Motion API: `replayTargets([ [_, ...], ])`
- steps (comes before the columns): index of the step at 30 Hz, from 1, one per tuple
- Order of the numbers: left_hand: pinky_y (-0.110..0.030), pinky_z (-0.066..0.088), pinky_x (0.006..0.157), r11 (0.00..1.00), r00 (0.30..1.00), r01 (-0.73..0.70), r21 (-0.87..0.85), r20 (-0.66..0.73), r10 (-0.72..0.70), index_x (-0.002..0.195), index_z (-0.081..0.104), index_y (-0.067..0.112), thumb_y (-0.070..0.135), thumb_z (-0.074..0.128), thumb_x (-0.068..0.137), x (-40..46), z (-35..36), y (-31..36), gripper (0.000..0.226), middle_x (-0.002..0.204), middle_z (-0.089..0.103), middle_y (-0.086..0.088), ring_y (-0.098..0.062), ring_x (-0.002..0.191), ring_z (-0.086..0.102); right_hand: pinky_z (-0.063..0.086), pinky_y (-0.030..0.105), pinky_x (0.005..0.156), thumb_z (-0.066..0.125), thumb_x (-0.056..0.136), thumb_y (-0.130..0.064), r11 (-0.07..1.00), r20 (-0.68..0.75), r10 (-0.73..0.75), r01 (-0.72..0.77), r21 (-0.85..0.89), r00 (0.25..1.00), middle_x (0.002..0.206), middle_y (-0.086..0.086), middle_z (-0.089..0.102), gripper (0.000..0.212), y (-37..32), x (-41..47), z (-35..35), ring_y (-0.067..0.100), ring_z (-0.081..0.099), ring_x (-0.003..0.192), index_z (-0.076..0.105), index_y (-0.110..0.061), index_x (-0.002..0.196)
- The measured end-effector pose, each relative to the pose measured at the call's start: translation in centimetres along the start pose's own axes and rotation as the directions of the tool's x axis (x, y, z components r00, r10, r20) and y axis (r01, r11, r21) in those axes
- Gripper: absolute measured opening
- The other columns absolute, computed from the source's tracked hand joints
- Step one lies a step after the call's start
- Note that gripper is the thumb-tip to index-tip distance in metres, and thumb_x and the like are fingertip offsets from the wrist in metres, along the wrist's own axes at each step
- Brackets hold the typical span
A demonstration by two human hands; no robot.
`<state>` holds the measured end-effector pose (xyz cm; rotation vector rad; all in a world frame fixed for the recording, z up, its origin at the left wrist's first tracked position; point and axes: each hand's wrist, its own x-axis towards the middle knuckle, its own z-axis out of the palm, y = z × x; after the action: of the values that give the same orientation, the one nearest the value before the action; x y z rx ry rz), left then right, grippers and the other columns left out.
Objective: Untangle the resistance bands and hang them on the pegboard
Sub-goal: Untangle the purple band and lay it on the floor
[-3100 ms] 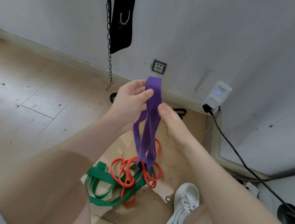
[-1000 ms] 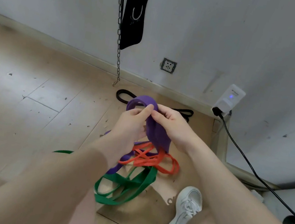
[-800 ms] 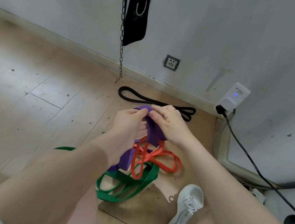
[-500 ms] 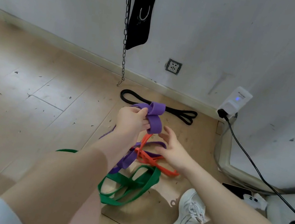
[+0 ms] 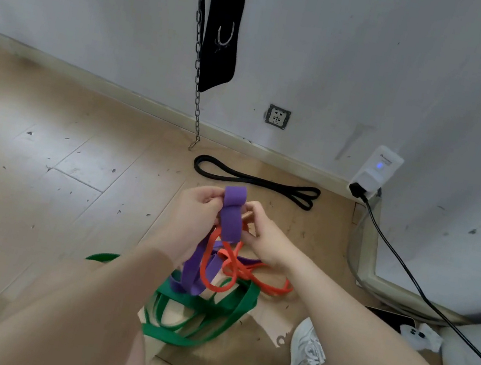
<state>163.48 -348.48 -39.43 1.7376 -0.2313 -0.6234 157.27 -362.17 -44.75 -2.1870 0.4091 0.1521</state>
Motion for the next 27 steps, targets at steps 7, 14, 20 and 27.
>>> replayTargets([
  [7, -0.03, 0.051, 0.075, 0.985, 0.996, -0.069, 0.157, -0.041, 0.077, 0.091, 0.071, 0.024, 0.03, 0.056, 0.09, 0.4, -1.5, -0.8, 0.016, 0.081, 0.073, 0.001, -0.021, 0.081, 0.066, 0.042, 0.035, 0.082, 0.05, 0.094, -0.026, 0.879, -0.018, -0.067, 0.051, -0.474, 0.998, 0.105, 0.012, 0.058, 0.024, -1.9, 0.7, -1.7, 0.029, 0.055, 0.1, 0.056, -0.01, 0.111],
  [14, -0.015, 0.037, 0.06, 0.861, 0.959, -0.099, 0.499, -0.183, 0.216, 0.105, 0.07, 0.01, 0.009, 0.053, 0.091, 2.5, -2.0, -1.7, 0.022, 0.08, 0.06, 0.003, -0.008, 0.068, 0.051, 0.036, 0.022, 0.073, 0.044, 0.097, -0.013, 0.957, -0.326, -0.221, 0.269, 0.11, 0.919, 0.083, -0.007, 0.055, 0.015, -4.8, -1.7, -7.0, 0.01, 0.05, 0.081, 0.058, -0.018, 0.097],
  [20, -0.028, 0.042, 0.071, 0.817, 0.95, 0.014, 0.576, -0.263, 0.17, 0.11, 0.067, 0.007, 0.006, 0.052, 0.091, 3.9, -3.6, -3.4, 0.025, 0.104, 0.067, -0.014, -0.026, 0.088, 0.059, 0.037, 0.02, 0.063, 0.03, 0.1, -0.007, 0.503, -0.651, 0.198, 0.494, 0.709, 0.733, 0.052, -0.012, 0.053, 0.031, -2.4, -3.7, -11.2, 0.004, 0.046, 0.055, 0.046, -0.017, 0.076],
  [27, -0.03, 0.05, 0.078, 0.865, 0.94, -0.234, 0.444, -0.124, 0.317, 0.111, 0.068, 0.019, 0.009, 0.059, 0.086, 1.4, -3.5, -0.8, 0.028, 0.092, 0.068, 0.0, -0.016, 0.084, 0.061, 0.036, 0.029, 0.067, 0.051, 0.092, -0.014, 0.951, -0.324, 0.303, -0.307, 0.039, 0.896, 0.077, 0.005, 0.059, 0.019, 1.4, -3.6, -8.3, 0.019, 0.051, 0.075, 0.059, -0.014, 0.075],
])
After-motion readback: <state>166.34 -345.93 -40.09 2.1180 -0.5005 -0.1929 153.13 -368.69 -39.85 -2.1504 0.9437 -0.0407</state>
